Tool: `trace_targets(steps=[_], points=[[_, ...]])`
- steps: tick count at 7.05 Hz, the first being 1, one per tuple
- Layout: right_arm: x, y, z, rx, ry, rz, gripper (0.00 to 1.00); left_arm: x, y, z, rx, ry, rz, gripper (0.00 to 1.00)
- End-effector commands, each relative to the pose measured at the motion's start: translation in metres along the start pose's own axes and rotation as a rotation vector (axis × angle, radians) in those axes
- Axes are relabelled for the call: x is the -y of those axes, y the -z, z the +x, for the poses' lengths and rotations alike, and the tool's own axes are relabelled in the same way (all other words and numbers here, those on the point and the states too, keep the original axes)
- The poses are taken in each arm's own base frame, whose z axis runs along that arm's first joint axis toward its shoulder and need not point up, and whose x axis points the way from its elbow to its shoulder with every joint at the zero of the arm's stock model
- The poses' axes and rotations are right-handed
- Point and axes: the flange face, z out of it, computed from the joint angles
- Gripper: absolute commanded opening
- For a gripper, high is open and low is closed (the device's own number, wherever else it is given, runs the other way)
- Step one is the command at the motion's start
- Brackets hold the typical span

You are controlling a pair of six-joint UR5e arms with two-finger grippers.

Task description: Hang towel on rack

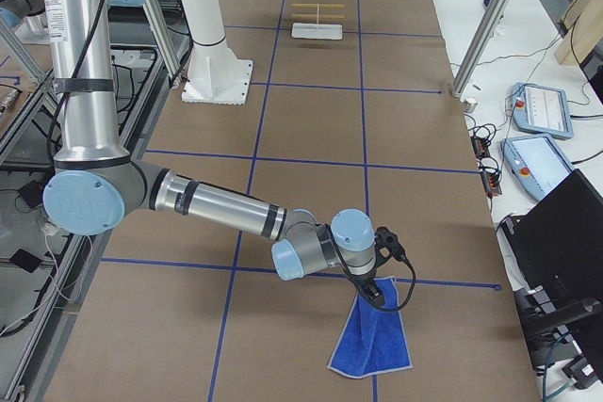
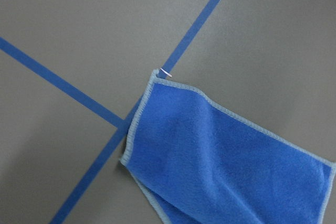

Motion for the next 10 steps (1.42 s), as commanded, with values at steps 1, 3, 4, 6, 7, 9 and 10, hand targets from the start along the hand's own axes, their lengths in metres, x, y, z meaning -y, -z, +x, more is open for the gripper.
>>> trace_targets(steps=[1, 3, 4, 6, 7, 9, 10], points=[[0.000, -0.025, 0.010, -0.045, 0.133, -0.066, 0.99, -0.012, -0.001, 0.000, 0.001, -0.005, 0.008, 0.99], [-0.015, -0.045, 0.011, -0.033, 0.129, -0.115, 0.99, -0.012, -0.002, 0.000, 0.000, -0.004, 0.006, 0.98], [-0.013, -0.052, 0.012, -0.027, 0.121, -0.125, 0.99, -0.014, -0.002, 0.000, -0.001, -0.005, 0.006, 0.99], [-0.018, -0.063, 0.013, -0.066, 0.135, -0.164, 0.99, -0.014, -0.002, 0.000, 0.000, -0.005, 0.006, 0.99], [-0.006, -0.066, 0.008, -0.073, 0.157, -0.166, 0.99, -0.014, -0.002, 0.000, 0.000, -0.005, 0.006, 0.99], [0.014, -0.079, 0.007, -0.093, 0.190, -0.190, 0.98, -0.014, -0.002, -0.001, 0.000, -0.004, 0.005, 0.99], [0.012, -0.082, 0.007, -0.100, 0.203, -0.201, 0.94, -0.014, -0.002, 0.000, 0.000, -0.005, 0.006, 0.99]])
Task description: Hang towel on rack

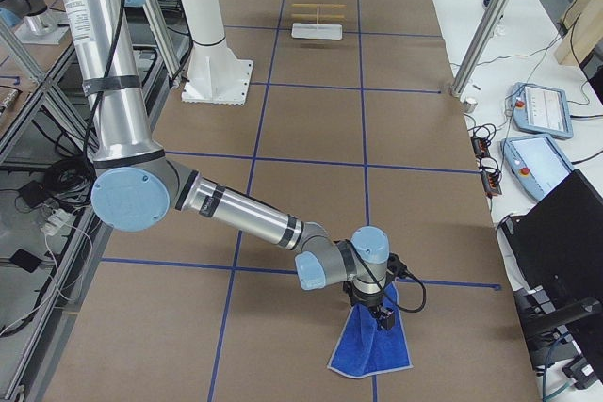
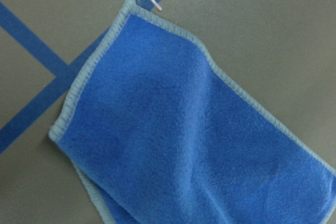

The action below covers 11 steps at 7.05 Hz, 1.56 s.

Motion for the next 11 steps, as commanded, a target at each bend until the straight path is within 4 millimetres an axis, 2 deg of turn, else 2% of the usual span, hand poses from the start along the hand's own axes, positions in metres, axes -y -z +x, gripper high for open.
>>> trace_targets(steps=[1, 3, 4, 8, 9, 10, 11], points=[[0.000, -0.007, 0.001, -0.010, 0.051, -0.022, 0.86, 0.000, 0.000, 0.000, 0.000, 0.001, -0.001, 0.99], [-0.007, -0.011, -0.001, -0.004, 0.053, -0.032, 0.80, 0.000, 0.000, 0.000, 0.000, 0.001, 0.000, 0.99], [-0.009, -0.011, -0.001, -0.004, 0.066, -0.033, 0.71, 0.000, 0.000, 0.000, 0.000, 0.001, 0.000, 0.99], [-0.011, -0.006, 0.008, -0.033, 0.104, -0.040, 0.14, 0.000, 0.000, 0.000, 0.000, 0.002, -0.001, 0.99], [-0.011, -0.006, 0.008, -0.034, 0.104, -0.041, 0.09, 0.000, 0.000, 0.000, 0.000, 0.002, -0.001, 0.99], [-0.011, -0.006, 0.009, -0.037, 0.106, -0.042, 0.00, -0.001, -0.001, 0.000, 0.000, 0.002, -0.002, 0.99], [-0.013, 0.002, 0.017, -0.044, 0.094, -0.029, 0.00, -0.001, -0.001, 0.000, -0.001, 0.002, -0.002, 0.99]])
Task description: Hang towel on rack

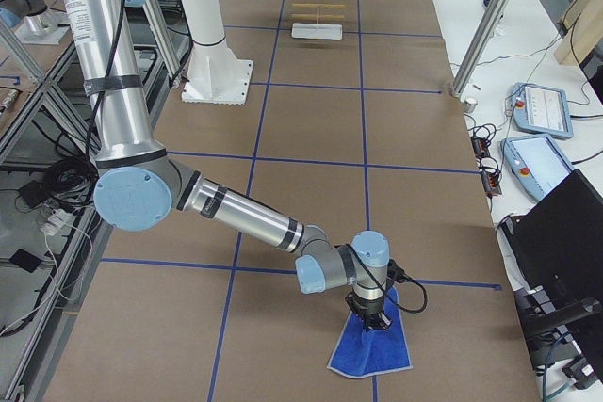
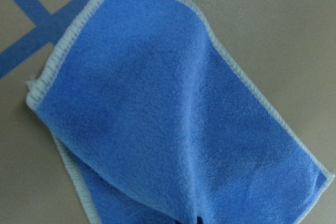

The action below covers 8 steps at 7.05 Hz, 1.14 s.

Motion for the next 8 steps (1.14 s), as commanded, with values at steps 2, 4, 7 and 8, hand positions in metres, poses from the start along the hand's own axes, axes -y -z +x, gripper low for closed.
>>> trace_targets(steps=[2, 4, 7, 8], points=[[-0.017, 0.032, 0.026, 0.002, -0.063, 0.072, 0.00, -0.001, 0.000, 0.000, -0.001, 0.001, -0.002, 0.99], [-0.022, 0.057, 0.039, 0.025, -0.097, 0.144, 0.00, -0.001, -0.001, -0.001, -0.001, 0.003, -0.003, 0.99], [0.011, 0.132, 0.061, 0.096, -0.170, 0.204, 0.00, 0.002, 0.001, 0.001, -0.003, -0.010, 0.014, 0.99], [0.035, 0.176, 0.055, 0.114, -0.207, 0.182, 0.00, 0.003, 0.000, 0.007, -0.060, -0.010, 0.018, 0.99]])
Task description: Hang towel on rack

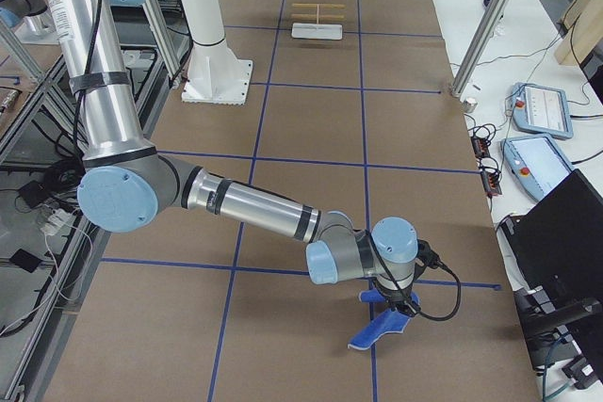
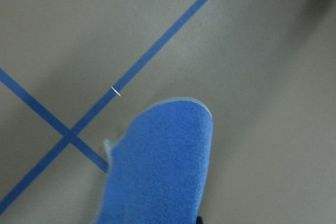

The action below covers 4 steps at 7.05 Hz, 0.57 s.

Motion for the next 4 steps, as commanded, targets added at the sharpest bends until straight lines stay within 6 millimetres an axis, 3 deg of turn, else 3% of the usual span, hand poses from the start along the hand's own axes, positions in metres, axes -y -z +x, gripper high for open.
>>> trace_targets(steps=[1, 2, 4], points=[[0.063, 0.086, -0.034, 0.017, -0.128, -0.011, 0.00, 0.005, 0.001, 0.008, -0.073, -0.005, 0.012, 0.99], [0.094, 0.112, -0.065, 0.010, -0.189, 0.021, 0.00, 0.011, 0.004, 0.011, -0.075, 0.007, 0.022, 0.99], [0.161, 0.123, -0.143, 0.048, -0.259, 0.071, 0.00, 0.038, 0.011, 0.023, -0.145, 0.097, 0.049, 0.98]])
